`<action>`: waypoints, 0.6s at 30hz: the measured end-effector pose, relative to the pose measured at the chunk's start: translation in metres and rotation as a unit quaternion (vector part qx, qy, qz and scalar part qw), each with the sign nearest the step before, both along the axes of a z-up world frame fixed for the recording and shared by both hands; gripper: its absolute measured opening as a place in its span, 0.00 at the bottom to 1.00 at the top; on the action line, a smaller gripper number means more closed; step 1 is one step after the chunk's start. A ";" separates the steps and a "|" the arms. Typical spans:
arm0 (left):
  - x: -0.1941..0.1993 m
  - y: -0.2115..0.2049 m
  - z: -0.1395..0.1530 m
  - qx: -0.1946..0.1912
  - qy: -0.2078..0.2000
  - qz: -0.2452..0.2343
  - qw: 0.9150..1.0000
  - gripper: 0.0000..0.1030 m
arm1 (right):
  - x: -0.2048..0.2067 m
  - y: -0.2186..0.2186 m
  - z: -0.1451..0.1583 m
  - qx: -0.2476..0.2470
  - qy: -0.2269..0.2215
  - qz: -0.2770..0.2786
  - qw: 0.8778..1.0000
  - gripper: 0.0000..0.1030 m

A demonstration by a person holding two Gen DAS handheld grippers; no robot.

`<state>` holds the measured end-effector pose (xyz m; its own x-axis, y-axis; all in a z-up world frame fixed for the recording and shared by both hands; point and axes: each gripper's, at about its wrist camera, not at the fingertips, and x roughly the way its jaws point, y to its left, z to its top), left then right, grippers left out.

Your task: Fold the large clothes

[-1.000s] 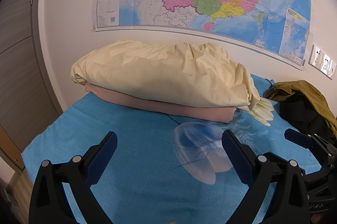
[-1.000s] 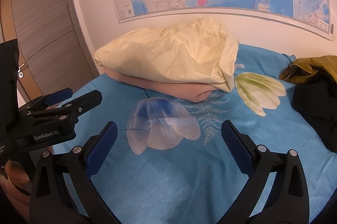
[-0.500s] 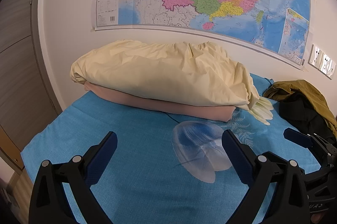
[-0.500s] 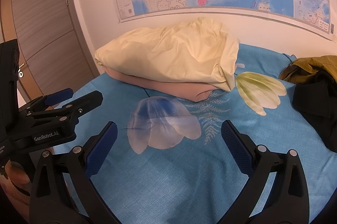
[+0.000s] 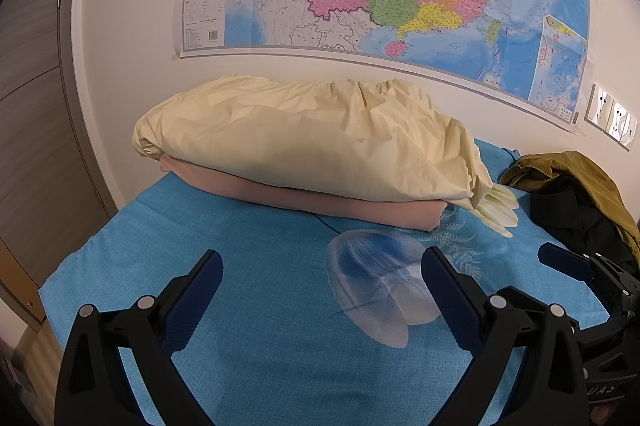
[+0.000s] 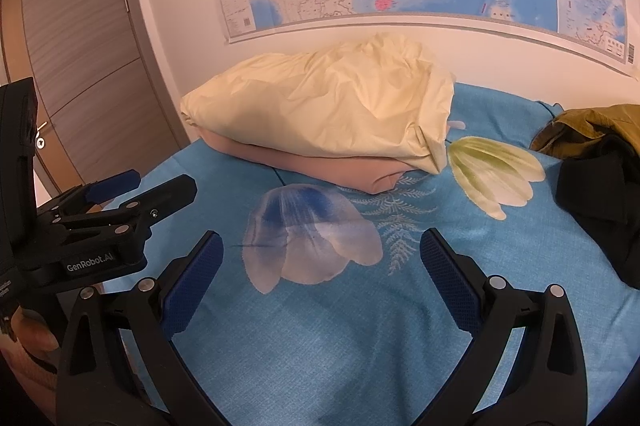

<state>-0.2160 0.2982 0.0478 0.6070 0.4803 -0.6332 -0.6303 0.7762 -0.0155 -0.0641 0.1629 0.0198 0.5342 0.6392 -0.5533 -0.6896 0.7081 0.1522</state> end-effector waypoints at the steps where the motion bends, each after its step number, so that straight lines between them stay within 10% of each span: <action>1: 0.000 0.000 0.000 0.001 0.000 0.001 1.000 0.93 | 0.000 0.000 0.000 0.001 0.000 0.000 1.000 0.94; 18: 0.001 -0.001 0.000 -0.001 0.000 -0.002 1.000 0.93 | -0.002 0.001 0.001 0.001 -0.001 0.001 1.000 0.94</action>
